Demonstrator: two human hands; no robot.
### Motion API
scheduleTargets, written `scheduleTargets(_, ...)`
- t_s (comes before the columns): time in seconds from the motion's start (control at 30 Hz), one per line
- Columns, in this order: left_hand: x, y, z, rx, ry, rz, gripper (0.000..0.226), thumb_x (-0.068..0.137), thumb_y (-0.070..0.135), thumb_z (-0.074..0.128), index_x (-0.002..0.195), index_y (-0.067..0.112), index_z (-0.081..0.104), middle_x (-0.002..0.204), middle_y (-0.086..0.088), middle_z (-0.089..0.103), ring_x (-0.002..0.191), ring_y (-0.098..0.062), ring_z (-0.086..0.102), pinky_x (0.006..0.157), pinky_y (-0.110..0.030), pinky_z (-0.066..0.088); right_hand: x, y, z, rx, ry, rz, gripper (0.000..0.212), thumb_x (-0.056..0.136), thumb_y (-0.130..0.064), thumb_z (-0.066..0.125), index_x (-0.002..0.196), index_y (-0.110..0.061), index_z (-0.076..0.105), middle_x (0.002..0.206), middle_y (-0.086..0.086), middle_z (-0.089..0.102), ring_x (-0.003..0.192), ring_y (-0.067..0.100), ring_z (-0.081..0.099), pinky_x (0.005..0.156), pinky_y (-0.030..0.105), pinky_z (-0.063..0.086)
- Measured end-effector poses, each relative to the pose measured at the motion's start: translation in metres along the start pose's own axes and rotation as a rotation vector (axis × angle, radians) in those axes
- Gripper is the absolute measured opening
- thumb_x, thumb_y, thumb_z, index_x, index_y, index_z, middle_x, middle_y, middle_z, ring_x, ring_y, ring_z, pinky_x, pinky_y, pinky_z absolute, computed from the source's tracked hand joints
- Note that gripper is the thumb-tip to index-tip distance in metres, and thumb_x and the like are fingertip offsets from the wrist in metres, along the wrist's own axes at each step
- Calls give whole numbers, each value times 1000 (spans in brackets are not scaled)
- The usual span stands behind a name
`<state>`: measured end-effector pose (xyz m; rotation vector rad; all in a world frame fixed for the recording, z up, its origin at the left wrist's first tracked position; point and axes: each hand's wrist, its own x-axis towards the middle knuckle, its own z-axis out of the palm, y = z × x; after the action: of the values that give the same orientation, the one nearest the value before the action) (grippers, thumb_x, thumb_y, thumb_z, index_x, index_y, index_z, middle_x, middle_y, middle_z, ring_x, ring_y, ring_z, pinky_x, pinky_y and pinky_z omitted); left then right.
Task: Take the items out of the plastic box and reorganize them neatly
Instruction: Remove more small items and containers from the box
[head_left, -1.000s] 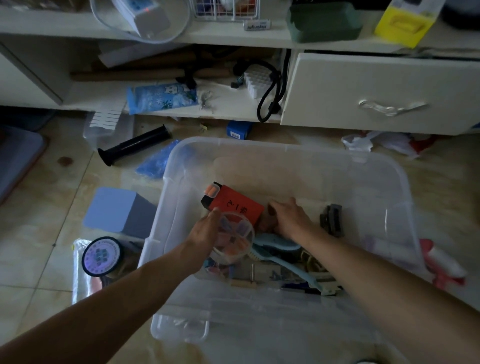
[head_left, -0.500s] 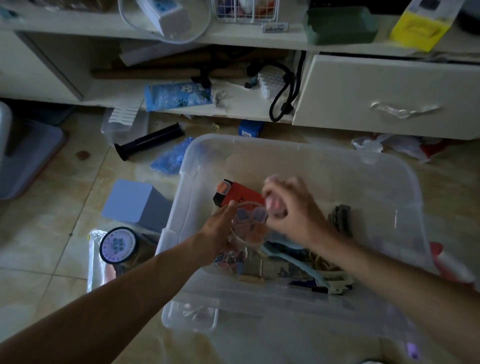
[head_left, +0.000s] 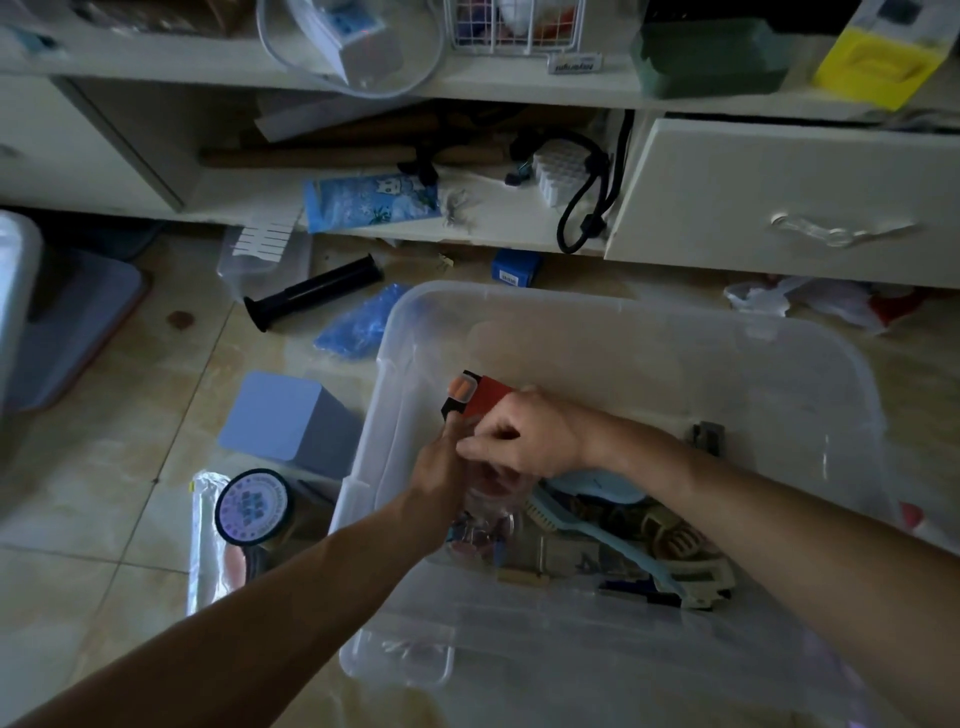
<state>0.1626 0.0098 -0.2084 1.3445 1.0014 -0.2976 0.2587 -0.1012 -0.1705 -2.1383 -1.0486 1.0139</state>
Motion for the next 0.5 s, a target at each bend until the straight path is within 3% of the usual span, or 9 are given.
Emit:
scheduleTargets(0.07, 0, -1, 0, -6, 1, 28, 48, 102, 52, 28, 100, 23, 66, 91, -3, 68, 84, -18, 65, 72, -31, 53, 8, 5, -3, 122, 89, 22, 47, 98, -44, 55, 60, -17, 64, 58, 0, 65, 52, 9, 60, 64, 33, 52)
scheduleTargets(0.13, 0, -2, 0, -51, 13, 45, 43, 103, 48, 29, 90, 27, 64, 85, 3, 67, 81, -15, 64, 71, -29, 52, 27, 19, -6, 166, 366, 65, 43, 100, -39, 53, 67, -13, 65, 59, -2, 63, 54, 8, 58, 62, 34, 50)
scheduleTargets(0.2, 1, -3, 1, -48, 17, 43, 45, 104, 48, 28, 94, 26, 65, 86, 3, 67, 80, -12, 63, 65, -27, 50, 48, 32, -2, 10, 502, 98, 22, 99, -29, 54, 89, -18, 69, 79, -5, 66, 74, 10, 62, 67, 31, 48)
scheduleTargets(0.23, 1, -2, 0, -28, 26, 42, 46, 103, 49, 27, 101, 24, 66, 92, 1, 68, 82, -12, 64, 64, -27, 50, 57, 35, 2, -75, 452, 87, 16, 98, -24, 55, 105, -24, 70, 95, -5, 66, 88, 10, 62, 75, 28, 48)
scheduleTargets(0.33, 6, -4, -4, 63, 48, 32, 47, 104, 45, 29, 116, 13, 61, 110, -8, 67, 95, -20, 65, 70, -30, 53, 76, 39, 18, -275, 187, 48, 42, 93, -20, 65, 133, -35, 60, 123, -8, 56, 108, 11, 54, 90, 28, 48)
scheduleTargets(0.43, 9, -6, -7, 117, 39, -2, 41, 105, 35, 31, 124, 9, 57, 118, -14, 64, 104, -28, 63, 88, -41, 54, 83, 40, 26, -435, 167, 15, 35, 90, -20, 68, 124, -29, 66, 121, -5, 53, 106, 17, 57, 87, 34, 52)
scheduleTargets(0.5, 9, -7, -7, 114, 37, -11, 38, 104, 32, 33, 125, 12, 57, 117, -16, 64, 103, -31, 64, 91, -44, 53, 79, 42, 23, -470, 194, 5, 25, 92, -17, 65, 116, -24, 66, 115, -1, 52, 100, 19, 58, 81, 34, 53)
